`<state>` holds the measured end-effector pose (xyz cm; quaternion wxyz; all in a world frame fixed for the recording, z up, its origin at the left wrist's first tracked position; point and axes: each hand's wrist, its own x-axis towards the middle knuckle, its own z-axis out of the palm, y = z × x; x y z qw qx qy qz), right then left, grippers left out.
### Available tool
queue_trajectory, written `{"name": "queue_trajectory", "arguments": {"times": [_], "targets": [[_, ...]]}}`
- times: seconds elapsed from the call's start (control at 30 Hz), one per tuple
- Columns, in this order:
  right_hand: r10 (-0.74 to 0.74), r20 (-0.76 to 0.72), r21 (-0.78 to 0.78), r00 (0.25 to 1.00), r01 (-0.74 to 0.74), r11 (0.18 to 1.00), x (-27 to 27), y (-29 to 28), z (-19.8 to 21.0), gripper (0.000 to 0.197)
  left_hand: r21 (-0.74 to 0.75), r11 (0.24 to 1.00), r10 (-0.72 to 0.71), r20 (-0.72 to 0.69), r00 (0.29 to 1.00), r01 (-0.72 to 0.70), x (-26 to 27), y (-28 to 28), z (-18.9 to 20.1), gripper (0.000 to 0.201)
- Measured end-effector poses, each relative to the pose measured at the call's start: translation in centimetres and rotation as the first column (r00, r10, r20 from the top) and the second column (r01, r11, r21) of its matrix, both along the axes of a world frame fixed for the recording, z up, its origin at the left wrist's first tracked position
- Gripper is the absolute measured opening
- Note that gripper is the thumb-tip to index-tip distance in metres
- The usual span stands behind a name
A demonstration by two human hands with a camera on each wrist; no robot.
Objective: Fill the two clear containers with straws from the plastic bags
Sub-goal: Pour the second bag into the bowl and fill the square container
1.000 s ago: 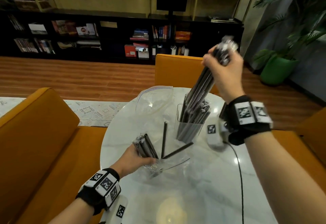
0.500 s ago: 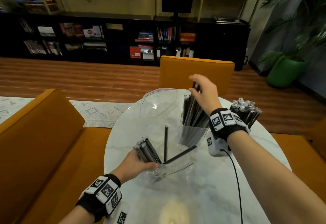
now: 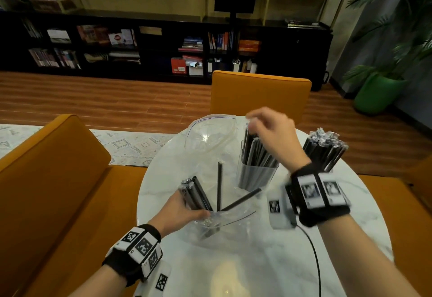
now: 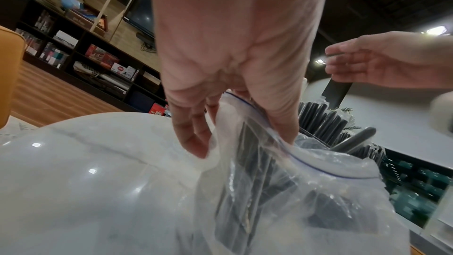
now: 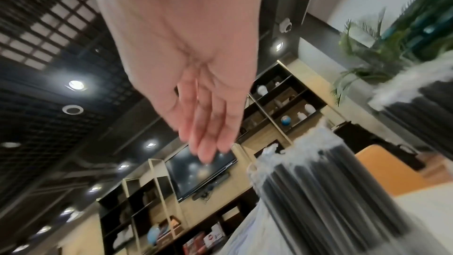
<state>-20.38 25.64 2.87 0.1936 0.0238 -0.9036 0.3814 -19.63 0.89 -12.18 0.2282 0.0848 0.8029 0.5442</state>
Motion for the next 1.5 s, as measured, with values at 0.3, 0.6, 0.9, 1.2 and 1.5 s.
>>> {"name": "queue_trajectory", "arguments": {"times": [0.3,0.6,0.9,1.2,1.5], "targets": [[0.021,0.455,-0.206,0.890,0.082,0.975,8.0,-1.4,-9.4,0.075,0.032,0.999,0.002,0.060,0.998,-0.004,-0.2,-0.9,1.1,0.048],[0.420,0.532,-0.440,0.735,-0.184,0.879,4.5,-4.6,-12.3,0.134,0.040,0.937,-0.347,0.035,0.937,0.346,0.3,1.1,2.9,0.083],[0.483,0.585,-0.420,0.652,-0.266,0.868,4.3,-4.7,-11.2,0.045,-0.078,0.997,-0.018,-0.230,0.973,0.000,-0.1,1.8,2.3,0.011],[0.327,0.549,-0.308,0.769,-0.178,0.935,5.1,-6.7,-12.9,0.070,0.145,0.989,0.017,0.006,1.000,-0.018,0.5,2.0,3.4,0.015],[0.219,0.384,-0.569,0.897,0.044,0.821,4.9,-5.6,-13.1,0.043,0.303,0.944,0.079,0.185,0.979,-0.133,0.1,2.5,5.2,0.025]]}}
